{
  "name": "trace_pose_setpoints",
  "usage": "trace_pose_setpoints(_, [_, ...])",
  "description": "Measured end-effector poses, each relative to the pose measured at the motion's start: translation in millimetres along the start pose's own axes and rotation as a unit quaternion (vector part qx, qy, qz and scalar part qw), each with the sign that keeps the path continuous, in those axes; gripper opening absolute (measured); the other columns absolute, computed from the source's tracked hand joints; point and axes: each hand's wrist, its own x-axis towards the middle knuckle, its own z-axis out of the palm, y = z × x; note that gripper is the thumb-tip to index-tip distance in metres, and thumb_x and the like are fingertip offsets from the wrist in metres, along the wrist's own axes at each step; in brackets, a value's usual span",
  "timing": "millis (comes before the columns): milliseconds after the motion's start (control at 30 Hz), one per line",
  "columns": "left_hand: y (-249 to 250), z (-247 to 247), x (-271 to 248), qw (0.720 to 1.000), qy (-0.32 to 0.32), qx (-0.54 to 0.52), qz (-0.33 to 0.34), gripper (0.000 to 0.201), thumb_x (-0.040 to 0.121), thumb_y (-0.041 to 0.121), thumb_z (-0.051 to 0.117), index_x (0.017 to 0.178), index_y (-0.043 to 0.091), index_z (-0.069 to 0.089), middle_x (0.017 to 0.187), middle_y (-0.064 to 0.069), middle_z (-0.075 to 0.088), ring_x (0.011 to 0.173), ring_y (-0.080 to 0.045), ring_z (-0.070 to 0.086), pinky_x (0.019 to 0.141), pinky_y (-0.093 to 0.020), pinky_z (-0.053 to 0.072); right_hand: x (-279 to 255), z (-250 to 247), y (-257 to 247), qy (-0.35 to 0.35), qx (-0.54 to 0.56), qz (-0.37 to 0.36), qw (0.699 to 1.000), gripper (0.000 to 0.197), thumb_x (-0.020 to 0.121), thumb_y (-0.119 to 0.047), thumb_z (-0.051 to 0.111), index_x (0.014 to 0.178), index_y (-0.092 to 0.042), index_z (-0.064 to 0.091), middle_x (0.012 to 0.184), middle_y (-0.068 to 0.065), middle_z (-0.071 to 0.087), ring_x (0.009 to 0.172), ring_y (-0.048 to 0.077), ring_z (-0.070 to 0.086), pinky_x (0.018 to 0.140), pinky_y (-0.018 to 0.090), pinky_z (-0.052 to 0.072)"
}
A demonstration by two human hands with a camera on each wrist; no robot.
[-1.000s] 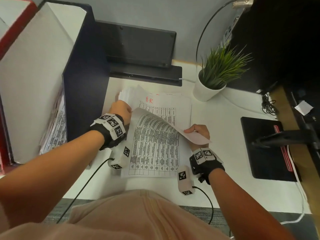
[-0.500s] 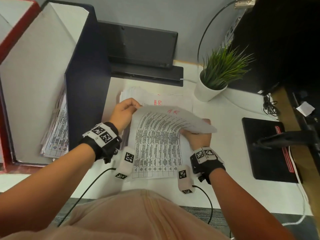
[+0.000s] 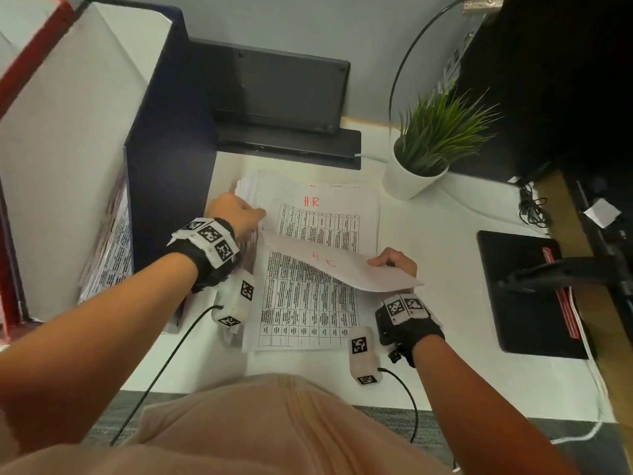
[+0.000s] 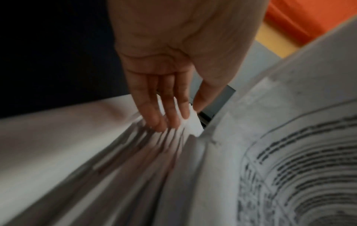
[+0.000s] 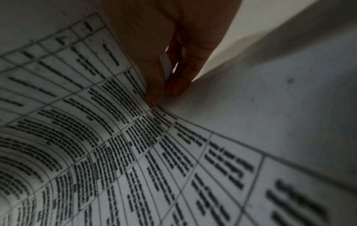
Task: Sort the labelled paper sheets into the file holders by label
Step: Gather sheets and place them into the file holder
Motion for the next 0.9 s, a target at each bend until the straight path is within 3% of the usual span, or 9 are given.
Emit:
trace_pose_setpoints(167, [6.3,2.9,-0.6,0.989,-0.033,0.146,0.000,0.045,0.069,0.046,0.076,0.070,0.006,0.056,0.067,-0.006,0.057,0.063,-0.021,0.056,0.050,-0.024,0.043,-1.2,5.3,-4.4,0.003,-0.008,-0.007,1.000,0.056,0.071,0.025,0.042,0.026,-0.009,0.044,0.034,-0.004,0.047,0.033,0.011,0.047,0.033,0.009,0.033])
trace_pose_setpoints(233, [9.7,5.1,-2.4,0.982,-0.036,0.185,0.017,0.045,0.068,0.046,0.077,0.064,0.007,0.056,0.064,-0.005,0.055,0.063,-0.021,0.055,0.046,-0.023,0.039,0.8,5.6,-5.6,0.006,-0.020,-0.002,1.000,0.044,0.069,0.024,0.045,0.033,-0.002,0.043,0.036,0.000,0.046,0.038,0.016,0.046,0.033,0.010,0.034])
trace_pose_setpoints(300, [11.3,6.2,-2.8,0.983,-0.036,0.180,0.025,0.038,0.071,0.040,0.077,0.074,0.003,0.066,0.070,-0.006,0.061,0.068,-0.021,0.059,0.053,-0.025,0.044,1.7,6.1,-6.3,0.007,-0.029,0.013,0.999,0.031,0.064,0.019,0.053,0.043,-0.002,0.045,0.042,0.005,0.044,0.044,0.019,0.044,0.036,0.012,0.037])
trace_pose_setpoints(400, [9.2,6.0,-3.1,0.988,-0.038,0.142,0.042,0.028,0.078,0.029,0.073,0.080,0.002,0.070,0.071,-0.005,0.061,0.071,-0.019,0.057,0.063,-0.028,0.044,1.7,5.1,-2.2,0.032,0.026,0.055,0.998,0.038,0.068,0.016,0.050,0.037,-0.006,0.049,0.042,-0.002,0.051,0.042,0.015,0.051,0.041,0.017,0.043])
trace_pose_setpoints(533, [5.8,4.7,-9.4,0.994,-0.029,0.071,0.075,0.029,0.085,0.020,0.065,0.059,0.008,0.060,0.057,-0.001,0.052,0.057,-0.016,0.049,0.057,-0.027,0.043,-1.0,7.3,0.9,0.046,0.057,0.068,0.995,0.036,0.070,0.015,0.049,0.040,-0.005,0.055,0.060,0.006,0.057,0.053,0.022,0.056,0.050,0.025,0.048])
trace_pose_setpoints(633, [3.8,6.9,-19.9,0.989,0.024,-0.020,0.143,0.009,0.085,0.012,0.065,0.081,0.005,0.070,0.075,0.000,0.061,0.069,-0.015,0.054,0.074,-0.031,0.049,-3.8,9.6,-2.5,0.036,0.052,0.049,0.997,0.030,0.054,0.010,0.055,0.031,-0.010,0.052,0.068,0.010,0.052,0.061,0.023,0.049,0.061,0.029,0.043])
trace_pose_setpoints(700, [5.0,8.4,-28.4,0.981,0.037,-0.080,0.174,0.010,0.083,0.009,0.066,0.092,0.010,0.071,0.084,0.002,0.064,0.076,-0.014,0.057,0.074,-0.027,0.050,-0.7,6.9,-2.1,0.029,0.041,0.041,0.998,0.040,0.060,0.014,0.051,0.029,-0.010,0.051,0.060,0.009,0.056,0.054,0.020,0.051,0.052,0.023,0.045])
trace_pose_setpoints(767, [8.1,9.2,-34.5,0.975,0.014,-0.149,0.164,0.011,0.082,0.006,0.067,0.080,0.017,0.070,0.082,0.003,0.066,0.077,-0.013,0.061,0.071,-0.022,0.051,1.6,3.3,-0.4,0.031,0.036,0.033,0.998,0.045,0.071,0.023,0.043,0.034,-0.003,0.048,0.046,0.003,0.058,0.041,0.014,0.053,0.040,0.015,0.043])
trace_pose_setpoints(900, [11.9,10.7,-37.0,0.956,-0.020,-0.266,0.120,0.025,0.083,-0.005,0.059,0.065,0.012,0.059,0.088,-0.004,0.069,0.090,-0.018,0.065,0.082,-0.028,0.052,1.6,2.3,7.2,0.042,-0.036,-0.044,0.998,0.044,0.073,0.029,0.040,0.046,-0.005,0.040,0.040,-0.002,0.053,0.040,0.008,0.049,0.044,0.013,0.043])
